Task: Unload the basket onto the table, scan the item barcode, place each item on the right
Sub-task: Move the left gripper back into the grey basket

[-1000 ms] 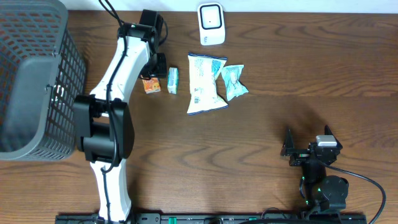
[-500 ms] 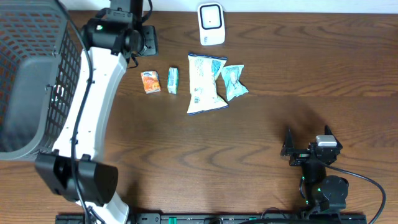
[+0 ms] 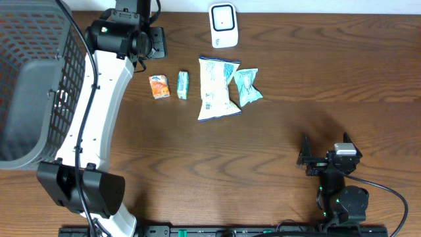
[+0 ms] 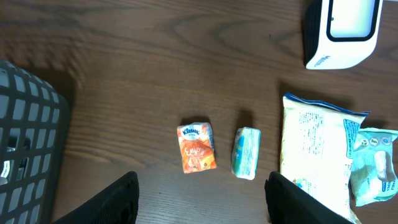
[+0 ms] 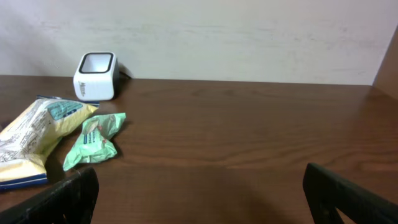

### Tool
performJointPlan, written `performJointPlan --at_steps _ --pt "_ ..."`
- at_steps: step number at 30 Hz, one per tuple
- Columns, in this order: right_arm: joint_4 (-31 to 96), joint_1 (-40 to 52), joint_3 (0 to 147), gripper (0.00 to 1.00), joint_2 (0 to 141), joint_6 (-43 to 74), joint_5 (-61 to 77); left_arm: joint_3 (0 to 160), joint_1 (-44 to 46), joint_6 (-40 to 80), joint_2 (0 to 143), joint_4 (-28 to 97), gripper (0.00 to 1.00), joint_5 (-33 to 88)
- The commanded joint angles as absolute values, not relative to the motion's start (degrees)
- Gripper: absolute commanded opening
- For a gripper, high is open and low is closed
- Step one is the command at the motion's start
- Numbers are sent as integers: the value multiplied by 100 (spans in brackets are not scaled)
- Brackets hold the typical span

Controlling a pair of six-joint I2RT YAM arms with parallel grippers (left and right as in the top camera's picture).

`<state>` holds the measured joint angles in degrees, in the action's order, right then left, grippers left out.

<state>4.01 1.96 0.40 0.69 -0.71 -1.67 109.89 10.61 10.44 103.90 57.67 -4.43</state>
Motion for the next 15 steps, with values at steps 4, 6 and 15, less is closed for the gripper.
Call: performJointPlan --at_steps 4,6,15 --pt "423 196 32 99 38 -134 -156 11050 1011 1011 10084 5741 64 -434" --pt "423 196 32 99 38 -137 -156 11050 950 1011 9894 5664 64 -434" --pt "423 196 32 99 38 -137 -156 11050 -95 1219 9008 5194 64 -434"
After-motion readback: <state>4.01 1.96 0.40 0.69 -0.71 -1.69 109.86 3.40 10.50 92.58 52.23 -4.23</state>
